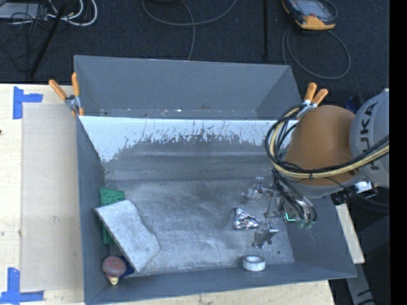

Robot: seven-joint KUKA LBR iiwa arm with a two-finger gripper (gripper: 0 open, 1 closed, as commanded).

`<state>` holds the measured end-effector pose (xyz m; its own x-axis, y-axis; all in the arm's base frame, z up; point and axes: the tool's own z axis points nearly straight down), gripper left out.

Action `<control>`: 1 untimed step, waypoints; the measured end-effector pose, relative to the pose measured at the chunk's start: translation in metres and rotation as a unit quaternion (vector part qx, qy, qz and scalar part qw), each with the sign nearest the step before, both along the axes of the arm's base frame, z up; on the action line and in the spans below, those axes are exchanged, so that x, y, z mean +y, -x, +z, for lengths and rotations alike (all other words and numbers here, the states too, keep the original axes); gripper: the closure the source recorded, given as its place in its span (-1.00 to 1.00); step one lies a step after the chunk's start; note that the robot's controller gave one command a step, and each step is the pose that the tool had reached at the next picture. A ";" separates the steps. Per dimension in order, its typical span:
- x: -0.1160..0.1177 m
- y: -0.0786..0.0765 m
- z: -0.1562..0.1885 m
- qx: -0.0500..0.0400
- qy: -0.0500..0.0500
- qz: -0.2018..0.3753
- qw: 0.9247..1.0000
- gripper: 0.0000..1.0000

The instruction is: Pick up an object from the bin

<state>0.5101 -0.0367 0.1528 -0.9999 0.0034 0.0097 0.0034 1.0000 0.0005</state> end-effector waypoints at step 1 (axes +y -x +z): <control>-0.026 -0.013 -0.084 -0.006 0.000 -0.040 0.999 -1.00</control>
Offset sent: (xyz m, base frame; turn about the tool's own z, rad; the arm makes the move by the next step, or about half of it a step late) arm 0.0116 -0.0257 -0.0828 0.0789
